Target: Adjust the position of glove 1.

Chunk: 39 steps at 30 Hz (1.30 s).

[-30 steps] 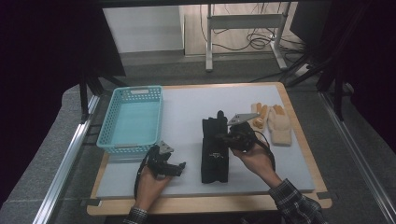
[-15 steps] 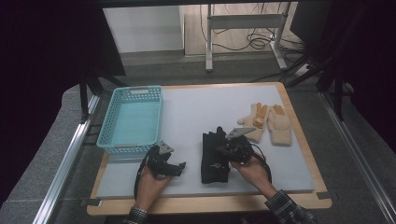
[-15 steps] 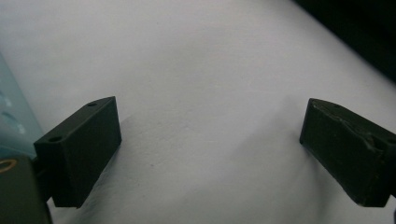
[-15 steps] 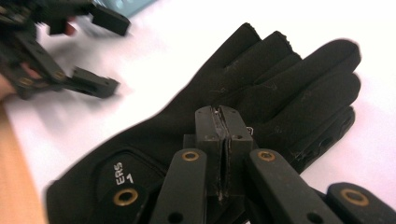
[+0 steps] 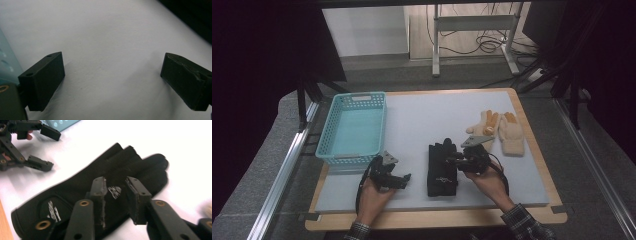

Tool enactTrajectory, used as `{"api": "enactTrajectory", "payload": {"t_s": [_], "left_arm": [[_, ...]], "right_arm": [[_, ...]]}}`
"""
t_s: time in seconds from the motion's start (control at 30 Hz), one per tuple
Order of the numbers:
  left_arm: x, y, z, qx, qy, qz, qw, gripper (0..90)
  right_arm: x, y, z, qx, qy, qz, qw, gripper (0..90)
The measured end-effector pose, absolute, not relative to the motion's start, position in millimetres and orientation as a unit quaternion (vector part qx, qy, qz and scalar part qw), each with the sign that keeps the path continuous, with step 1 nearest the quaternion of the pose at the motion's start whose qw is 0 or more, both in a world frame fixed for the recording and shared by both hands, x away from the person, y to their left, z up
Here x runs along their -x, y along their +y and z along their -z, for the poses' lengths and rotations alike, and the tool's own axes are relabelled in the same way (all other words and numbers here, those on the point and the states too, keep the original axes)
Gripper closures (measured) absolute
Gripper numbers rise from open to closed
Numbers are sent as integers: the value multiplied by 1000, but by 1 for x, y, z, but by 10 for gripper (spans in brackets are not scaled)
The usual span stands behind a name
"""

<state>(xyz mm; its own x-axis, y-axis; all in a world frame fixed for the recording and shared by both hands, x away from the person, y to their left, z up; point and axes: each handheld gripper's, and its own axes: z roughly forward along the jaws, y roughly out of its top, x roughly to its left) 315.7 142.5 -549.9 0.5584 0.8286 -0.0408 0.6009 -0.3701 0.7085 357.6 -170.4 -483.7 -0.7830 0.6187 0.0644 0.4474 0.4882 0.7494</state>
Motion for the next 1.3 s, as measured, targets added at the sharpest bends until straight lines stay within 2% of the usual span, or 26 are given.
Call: {"api": "enactTrajectory", "payload": {"t_s": [0.03, 0.07, 0.1, 0.13, 0.2, 0.8, 0.97, 1.3], "left_arm": [[-316, 143, 550, -811, 440, -164, 348, 57], [-316, 143, 550, -813, 439, -163, 346, 57], [-316, 143, 550, -813, 439, -163, 346, 56], [-316, 143, 550, -813, 439, -163, 346, 56], [-316, 143, 550, -813, 439, -163, 346, 56], [-316, 143, 550, -812, 441, -161, 347, 51], [-314, 147, 549, -814, 436, -148, 353, 49], [-300, 162, 547, -824, 431, -163, 329, 33]], "right_arm": [[-358, -170, 484, -311, 856, -399, 107, 714], [-357, -179, 487, -318, 854, -399, 99, 777], [-357, -179, 487, -318, 854, -399, 99, 777], [-357, -186, 492, -319, 856, -396, 93, 847], [-354, -192, 498, -319, 859, -390, 90, 883], [-337, -188, 528, -298, 872, -380, 73, 885], [-334, -176, 529, -283, 878, -382, 67, 884], [-336, -149, 531, -263, 882, -383, 71, 880]]}}
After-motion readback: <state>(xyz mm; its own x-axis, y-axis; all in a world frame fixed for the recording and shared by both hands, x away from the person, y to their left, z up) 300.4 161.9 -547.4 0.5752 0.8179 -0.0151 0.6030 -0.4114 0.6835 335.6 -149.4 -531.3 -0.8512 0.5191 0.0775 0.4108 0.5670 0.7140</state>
